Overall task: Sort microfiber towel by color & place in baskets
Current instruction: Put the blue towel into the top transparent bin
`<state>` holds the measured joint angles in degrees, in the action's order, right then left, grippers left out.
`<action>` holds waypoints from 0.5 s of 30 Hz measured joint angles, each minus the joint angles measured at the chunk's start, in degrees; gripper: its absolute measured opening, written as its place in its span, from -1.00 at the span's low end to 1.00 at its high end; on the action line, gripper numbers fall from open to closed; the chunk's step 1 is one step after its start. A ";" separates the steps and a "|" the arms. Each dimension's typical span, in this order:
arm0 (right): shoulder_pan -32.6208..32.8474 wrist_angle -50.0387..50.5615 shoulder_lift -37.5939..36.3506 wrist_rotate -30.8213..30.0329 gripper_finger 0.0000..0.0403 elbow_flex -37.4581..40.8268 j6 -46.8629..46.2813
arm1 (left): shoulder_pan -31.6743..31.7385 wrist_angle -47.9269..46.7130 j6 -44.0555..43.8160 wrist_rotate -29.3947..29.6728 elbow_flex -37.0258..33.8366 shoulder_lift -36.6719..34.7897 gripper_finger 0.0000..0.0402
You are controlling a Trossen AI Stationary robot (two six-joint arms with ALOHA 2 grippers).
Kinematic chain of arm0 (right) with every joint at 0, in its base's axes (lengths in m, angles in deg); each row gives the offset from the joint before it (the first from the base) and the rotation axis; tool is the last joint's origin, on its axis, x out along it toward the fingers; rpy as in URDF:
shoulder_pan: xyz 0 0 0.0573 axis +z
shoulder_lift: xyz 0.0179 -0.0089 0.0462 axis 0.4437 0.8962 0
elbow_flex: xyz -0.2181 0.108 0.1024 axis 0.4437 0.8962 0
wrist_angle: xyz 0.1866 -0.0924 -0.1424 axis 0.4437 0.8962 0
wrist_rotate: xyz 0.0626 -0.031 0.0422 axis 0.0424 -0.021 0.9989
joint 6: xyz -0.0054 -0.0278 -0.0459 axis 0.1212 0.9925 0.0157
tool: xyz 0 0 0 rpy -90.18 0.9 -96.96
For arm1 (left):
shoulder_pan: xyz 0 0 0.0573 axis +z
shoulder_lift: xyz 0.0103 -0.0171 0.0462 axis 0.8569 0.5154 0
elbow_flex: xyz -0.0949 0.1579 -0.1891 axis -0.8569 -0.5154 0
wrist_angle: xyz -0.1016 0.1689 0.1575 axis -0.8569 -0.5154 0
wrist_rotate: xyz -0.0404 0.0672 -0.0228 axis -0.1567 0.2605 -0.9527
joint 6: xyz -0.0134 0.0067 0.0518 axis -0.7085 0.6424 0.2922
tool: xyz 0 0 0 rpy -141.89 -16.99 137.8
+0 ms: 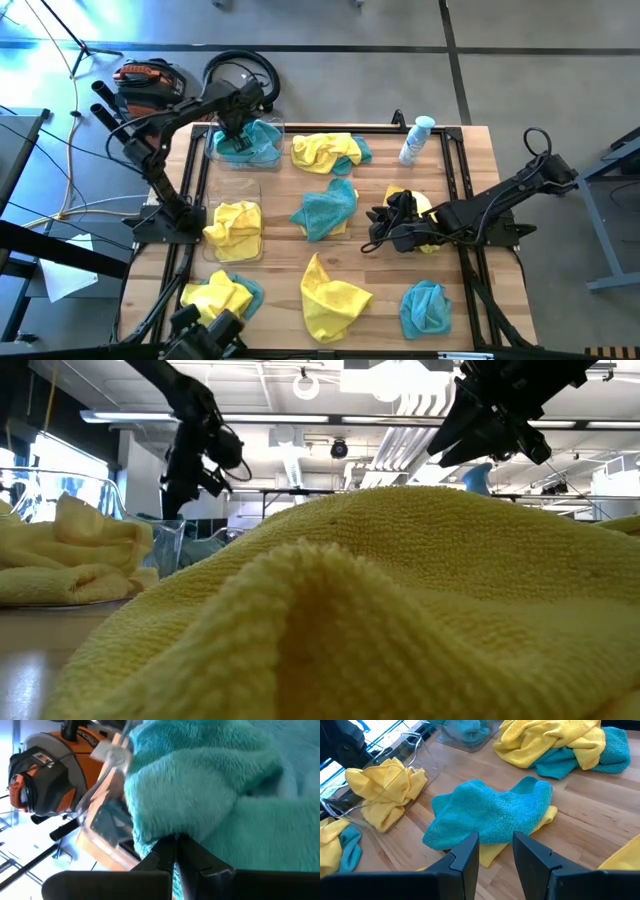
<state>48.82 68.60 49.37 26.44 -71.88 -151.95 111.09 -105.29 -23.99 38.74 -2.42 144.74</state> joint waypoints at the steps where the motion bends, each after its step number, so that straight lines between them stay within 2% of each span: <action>1: 0.00 0.00 0.00 0.01 -0.44 0.00 -0.18 | 0.00 0.02 0.04 0.01 0.02 1.02 -1.00; 7: 0.00 -0.39 0.00 0.00 -0.44 0.00 -0.20 | 1.27 -1.13 1.06 -0.37 -0.24 6.07 -1.00; 11: 0.00 -0.28 0.00 0.00 -0.44 0.00 -1.63 | 1.99 0.46 7.02 -0.28 -3.75 7.27 -1.00; 15: 0.00 -0.24 0.00 0.00 -0.44 0.00 -1.84 | 1.92 5.40 8.52 1.58 -8.25 7.31 -1.00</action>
<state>48.82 68.35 49.37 26.44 -71.88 -153.79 113.01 -99.89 -15.46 40.32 -10.68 152.05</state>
